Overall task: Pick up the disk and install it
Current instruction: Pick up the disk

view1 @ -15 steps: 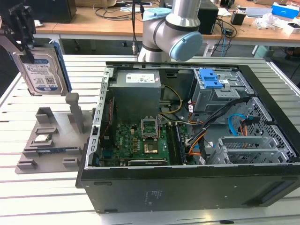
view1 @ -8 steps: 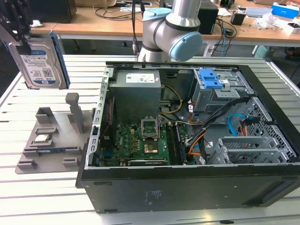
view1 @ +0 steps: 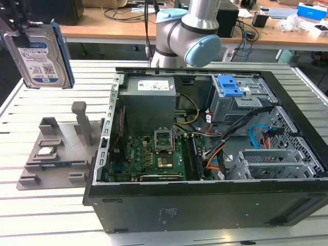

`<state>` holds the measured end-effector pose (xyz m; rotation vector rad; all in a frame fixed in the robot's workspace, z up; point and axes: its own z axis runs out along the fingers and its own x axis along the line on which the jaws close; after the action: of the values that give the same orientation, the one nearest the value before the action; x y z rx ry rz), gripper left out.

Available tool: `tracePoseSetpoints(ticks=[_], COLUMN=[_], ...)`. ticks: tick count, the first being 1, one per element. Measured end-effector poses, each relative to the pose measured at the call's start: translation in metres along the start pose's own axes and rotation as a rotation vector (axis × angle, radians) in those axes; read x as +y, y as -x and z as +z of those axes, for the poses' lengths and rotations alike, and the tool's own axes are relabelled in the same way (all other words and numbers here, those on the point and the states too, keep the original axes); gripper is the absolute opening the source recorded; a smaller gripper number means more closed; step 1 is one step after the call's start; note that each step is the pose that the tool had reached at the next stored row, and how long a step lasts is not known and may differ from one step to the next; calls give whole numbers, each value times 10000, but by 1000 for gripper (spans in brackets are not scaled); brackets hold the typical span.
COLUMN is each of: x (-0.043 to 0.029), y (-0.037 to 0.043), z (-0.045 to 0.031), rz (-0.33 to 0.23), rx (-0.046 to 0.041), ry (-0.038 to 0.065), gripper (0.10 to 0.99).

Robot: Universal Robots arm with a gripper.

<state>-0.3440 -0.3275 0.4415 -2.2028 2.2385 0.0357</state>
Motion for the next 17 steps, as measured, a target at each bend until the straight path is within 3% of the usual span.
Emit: tracePoseSetpoints(ticks=[13, 17], x=[-1, -3], y=[35, 54], z=[-272, -419], rz=[1, 1], rx=[0, 1], ry=[14, 26], gripper=[365, 365])
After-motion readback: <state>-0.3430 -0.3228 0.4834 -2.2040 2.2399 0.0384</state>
